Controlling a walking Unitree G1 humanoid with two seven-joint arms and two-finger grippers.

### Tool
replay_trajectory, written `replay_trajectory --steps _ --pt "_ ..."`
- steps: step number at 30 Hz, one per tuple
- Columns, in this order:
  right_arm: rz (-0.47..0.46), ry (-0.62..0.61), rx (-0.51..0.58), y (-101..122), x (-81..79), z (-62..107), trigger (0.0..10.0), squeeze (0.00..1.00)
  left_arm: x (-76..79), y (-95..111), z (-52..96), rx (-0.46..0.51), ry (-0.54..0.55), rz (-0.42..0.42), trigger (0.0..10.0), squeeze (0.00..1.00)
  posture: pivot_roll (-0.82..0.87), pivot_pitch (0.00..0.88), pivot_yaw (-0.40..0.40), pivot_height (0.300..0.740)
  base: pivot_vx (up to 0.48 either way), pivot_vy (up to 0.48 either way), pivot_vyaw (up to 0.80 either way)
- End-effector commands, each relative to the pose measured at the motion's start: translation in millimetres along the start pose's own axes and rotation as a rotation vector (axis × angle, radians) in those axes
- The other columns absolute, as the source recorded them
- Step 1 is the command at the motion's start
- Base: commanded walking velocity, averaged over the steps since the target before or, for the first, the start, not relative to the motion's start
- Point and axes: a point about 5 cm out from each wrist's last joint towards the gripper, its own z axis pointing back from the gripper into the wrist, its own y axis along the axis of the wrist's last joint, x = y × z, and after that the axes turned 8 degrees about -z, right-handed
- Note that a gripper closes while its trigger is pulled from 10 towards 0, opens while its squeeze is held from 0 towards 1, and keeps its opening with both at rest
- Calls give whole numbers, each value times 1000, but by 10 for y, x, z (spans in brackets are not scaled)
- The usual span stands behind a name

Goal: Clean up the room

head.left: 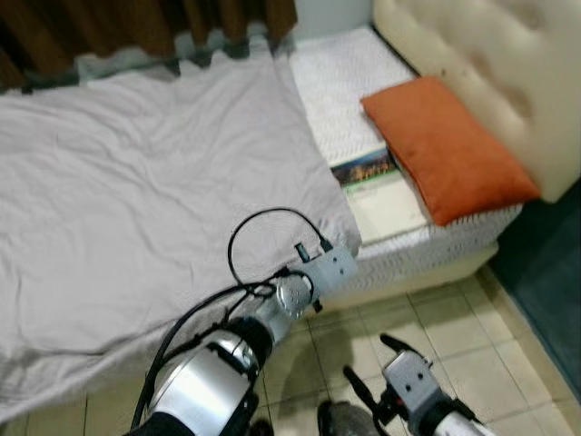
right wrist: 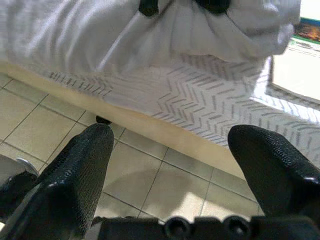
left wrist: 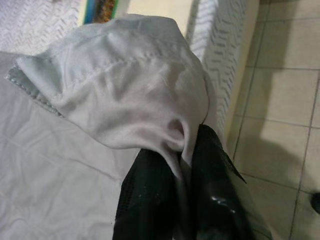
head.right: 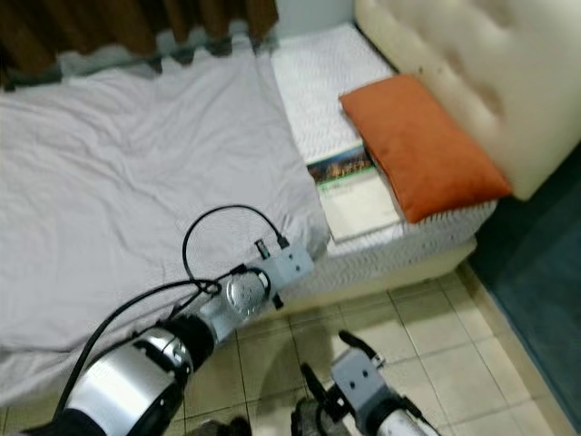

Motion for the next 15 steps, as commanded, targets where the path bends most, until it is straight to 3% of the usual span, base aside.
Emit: replay_trajectory --steps 1,2,3,9,10,12,14,15 --pt "-12 23 -13 -32 -88 -18 10000 0 878 841 -8 187 -222 98 10000 0 -390 229 79 740 0 0 0" --pt "-10 24 -11 -24 -101 -37 10000 0 897 871 -3 194 -236 114 10000 227 -393 229 84 740 0 0 0" --pt "-9 24 -9 -19 -107 -48 10000 0 908 897 0 201 -248 140 10000 1000 -393 229 84 740 0 0 0" --pt "-9 23 -10 -23 -115 -60 10000 0 918 1030 11 254 -261 161 10000 1000 -392 229 90 740 0 0 0" --pt "-10 22 -12 -30 -117 -60 10000 0 908 1127 21 299 -268 209 10000 1000 -383 228 94 740 0 0 0" --pt "-10 22 -12 -30 -117 -60 10000 0 908 1127 21 299 -268 209 10000 1000 -383 228 94 740 0 0 0" --pt "-12 21 -13 -36 -114 -61 10000 0 881 1222 30 344 -265 254 10000 1000 -370 226 94 740 0 0 0" --pt "-12 23 -11 -35 -106 -81 10000 0 762 1279 26 391 -223 347 10000 1000 -346 221 92 740 0 0 0"
